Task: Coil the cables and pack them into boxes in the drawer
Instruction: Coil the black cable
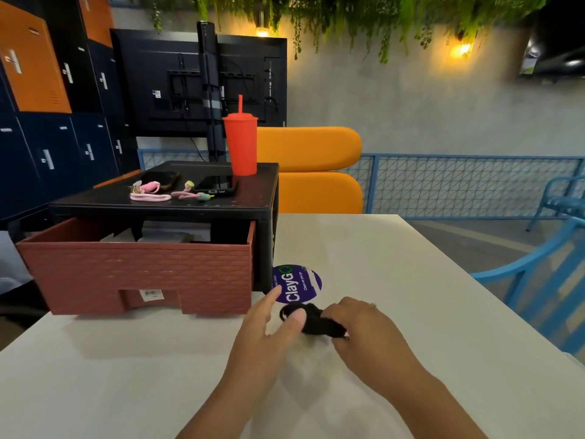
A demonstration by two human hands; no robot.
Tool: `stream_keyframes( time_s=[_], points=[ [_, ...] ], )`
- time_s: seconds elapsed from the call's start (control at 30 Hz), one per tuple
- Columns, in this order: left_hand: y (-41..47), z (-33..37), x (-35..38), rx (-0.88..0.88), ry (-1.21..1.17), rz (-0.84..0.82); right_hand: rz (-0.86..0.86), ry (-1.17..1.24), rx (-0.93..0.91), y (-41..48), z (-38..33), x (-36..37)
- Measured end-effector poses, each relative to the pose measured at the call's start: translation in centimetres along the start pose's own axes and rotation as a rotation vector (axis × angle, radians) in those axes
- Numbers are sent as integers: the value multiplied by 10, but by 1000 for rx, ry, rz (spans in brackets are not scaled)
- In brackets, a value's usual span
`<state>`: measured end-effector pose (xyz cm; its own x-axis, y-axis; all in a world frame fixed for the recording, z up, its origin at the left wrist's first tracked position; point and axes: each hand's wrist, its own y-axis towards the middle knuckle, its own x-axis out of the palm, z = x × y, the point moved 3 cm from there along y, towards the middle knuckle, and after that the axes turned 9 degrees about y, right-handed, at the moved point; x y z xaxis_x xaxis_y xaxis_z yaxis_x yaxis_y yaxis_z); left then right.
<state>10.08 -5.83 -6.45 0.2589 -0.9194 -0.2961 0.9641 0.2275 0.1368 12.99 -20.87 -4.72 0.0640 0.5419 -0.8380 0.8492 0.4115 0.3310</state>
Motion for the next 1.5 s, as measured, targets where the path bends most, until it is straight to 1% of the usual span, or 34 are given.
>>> stream_keyframes(
  time_s=[0.07, 0.1, 0.2, 0.23, 0.3, 0.37, 0.47, 0.53, 0.63, 0.7, 0.83, 0.97, 1.07, 1.13, 1.23, 1.37, 1.5],
  points=[
    [-2, -5, 3, 113, 207, -47, -76, -83, -33, 0, 1, 5],
    [-3, -6, 5, 158, 291, -81, -114, -87, -26, -1, 0, 7],
    [-6, -15, 13, 191, 466, -199, -200, -32, 1, -3, 1, 13],
    [-7, -16, 15, 187, 512, -211, -223, -8, 12, -5, 2, 13],
    [-7, -16, 15, 187, 511, -211, -258, 87, 47, -6, 5, 10],
    [-6, -16, 15, 198, 473, -221, -272, 250, 92, -8, 8, 2],
    [-5, -19, 16, 164, 473, -239, -200, 457, 181, -8, 18, -10],
    [-4, -21, 18, 156, 520, -244, -190, 517, 238, -8, 27, -11],
    [-7, -19, 21, 202, 549, -275, -295, 583, 283, -11, 35, -1],
    [-9, -16, 27, 226, 575, -316, -332, 606, 297, -13, 37, 8],
    [-12, -10, 43, 249, 616, -386, -284, 610, 274, -20, 43, 12],
    [-12, -11, 60, 267, 660, -437, -180, 553, 255, -33, 54, 2],
    [-12, -14, 73, 283, 669, -441, -115, 497, 257, -41, 60, -5],
    [-12, -13, 79, 296, 761, -425, -73, 468, 262, -46, 63, -9],
    [-15, -9, 81, 283, 835, -416, -11, 438, 300, -53, 70, -11],
    [-19, -12, 74, 253, 869, -465, 46, 420, 356, -62, 76, -17],
    [-22, -19, 59, 304, 1056, -465, 89, 374, 427, -74, 87, -25]
  ],
)
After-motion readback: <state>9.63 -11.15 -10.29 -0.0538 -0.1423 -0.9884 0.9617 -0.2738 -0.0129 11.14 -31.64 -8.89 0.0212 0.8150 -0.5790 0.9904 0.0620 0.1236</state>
